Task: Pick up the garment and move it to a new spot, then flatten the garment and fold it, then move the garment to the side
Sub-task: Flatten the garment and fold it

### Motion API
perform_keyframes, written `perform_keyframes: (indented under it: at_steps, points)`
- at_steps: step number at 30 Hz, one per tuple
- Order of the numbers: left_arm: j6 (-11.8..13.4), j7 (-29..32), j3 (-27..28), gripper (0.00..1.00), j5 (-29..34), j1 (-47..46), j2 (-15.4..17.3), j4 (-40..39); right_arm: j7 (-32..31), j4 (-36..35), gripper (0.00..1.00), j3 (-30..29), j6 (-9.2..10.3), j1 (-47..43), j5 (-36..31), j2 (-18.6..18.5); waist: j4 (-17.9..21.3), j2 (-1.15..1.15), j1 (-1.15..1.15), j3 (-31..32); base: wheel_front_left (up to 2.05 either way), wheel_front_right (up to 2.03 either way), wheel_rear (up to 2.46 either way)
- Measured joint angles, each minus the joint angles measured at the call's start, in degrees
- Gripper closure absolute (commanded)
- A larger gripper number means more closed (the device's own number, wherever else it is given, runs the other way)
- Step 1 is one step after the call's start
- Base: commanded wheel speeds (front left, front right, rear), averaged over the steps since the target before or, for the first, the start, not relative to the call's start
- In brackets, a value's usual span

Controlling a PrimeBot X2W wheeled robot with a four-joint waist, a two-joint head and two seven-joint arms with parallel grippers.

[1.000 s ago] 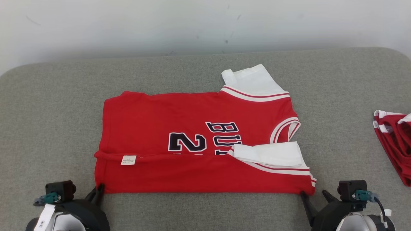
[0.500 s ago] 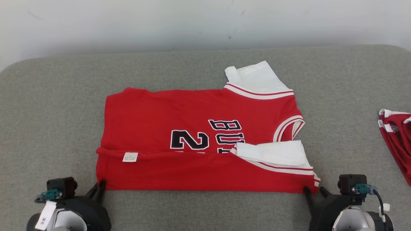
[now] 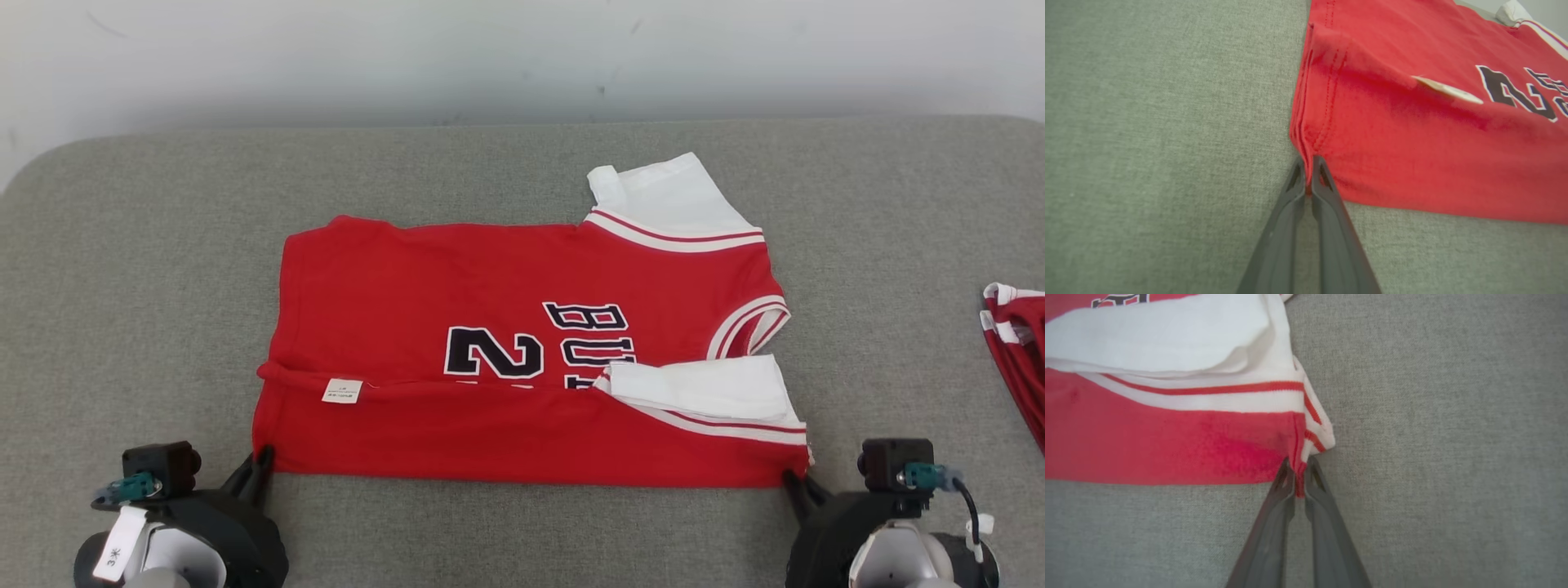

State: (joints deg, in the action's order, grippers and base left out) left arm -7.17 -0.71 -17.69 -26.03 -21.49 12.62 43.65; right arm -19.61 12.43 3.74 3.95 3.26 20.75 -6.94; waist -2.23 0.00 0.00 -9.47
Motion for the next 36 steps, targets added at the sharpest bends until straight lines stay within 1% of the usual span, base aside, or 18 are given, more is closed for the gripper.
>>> perform_keyframes:
  at_steps: [3,4,6,9,13,17,23,25,29,31,36]
  points:
    - [0.01,-0.96,-0.34,1.0,-0.25,0.3,0.29,-0.87,-0.6,-2.29,1.0,0.46,-1.41,-2.45,0.56,-0.48,-0.35,0.0,0.0,0.45,0.0,0.0,0.0]
    - [0.01,-1.58,-0.4,1.0,-0.63,1.23,0.67,-1.87,-1.18,-3.87,1.0,1.03,-2.27,-4.13,0.7,-0.96,-0.42,0.0,0.0,0.77,0.0,0.0,0.0]
    - [0.01,-2.46,-0.29,1.0,-1.45,3.1,1.08,-2.72,-2.09,-5.47,1.0,1.53,-2.94,-5.29,0.67,-2.08,-0.3,0.0,0.0,1.12,0.0,0.0,0.0]
    - [0.01,-2.87,-0.68,1.0,-2.58,5.53,1.59,-4.34,-2.71,-7.73,1.0,1.45,-3.05,-6.59,0.59,-3.48,0.03,0.0,0.0,1.73,0.0,0.0,0.0]
    - [0.01,-2.83,-2.6,1.0,-4.9,8.52,2.43,-7.69,-4.37,-10.63,1.0,1.42,-3.47,-8.3,0.7,-3.85,0.45,0.0,0.0,2.76,0.0,0.0,0.0]
    - [0.01,-1.76,-4.45,1.0,-6.81,11.36,3.5,-11.48,-6.3,-14.07,1.0,1.18,-3.96,-12.83,2.33,-4.13,0.51,0.0,0.0,3.91,0.0,0.0,0.0]
    - [0.02,-0.05,-4.68,1.0,-9.16,16.21,6.15,-16.25,-9.11,-19.84,1.0,-0.19,-3.76,-16.63,3.0,-5.68,0.71,0.0,0.0,4.85,0.0,0.0,0.0]
    - [0.02,0.62,-4.43,1.0,-10.85,17.79,6.75,-17.73,-9.89,-21.43,1.0,-1.01,-3.35,-17.44,3.03,-6.16,0.91,0.0,-0.01,5.04,0.0,0.0,0.0]
    - [0.02,2.46,-4.44,1.0,-11.51,19.63,8.09,-20.91,-11.8,-23.85,1.0,-2.11,-2.45,-19.76,3.93,-6.57,1.16,0.0,0.0,5.12,0.0,0.0,0.0]
    - [0.02,3.31,-4.43,1.0,-11.84,20.53,8.7,-22.41,-12.65,-24.88,1.0,-2.11,-2.4,-20.94,4.48,-6.56,1.2,0.0,-0.01,5.09,0.0,0.0,0.0]
    - [0.02,5.68,-4.2,1.0,-12.49,23.04,9.65,-25.4,-15.01,-27.37,1.0,-2.38,-1.56,-22.66,4.78,-6.62,1.38,0.0,-0.01,4.97,0.0,0.0,0.0]
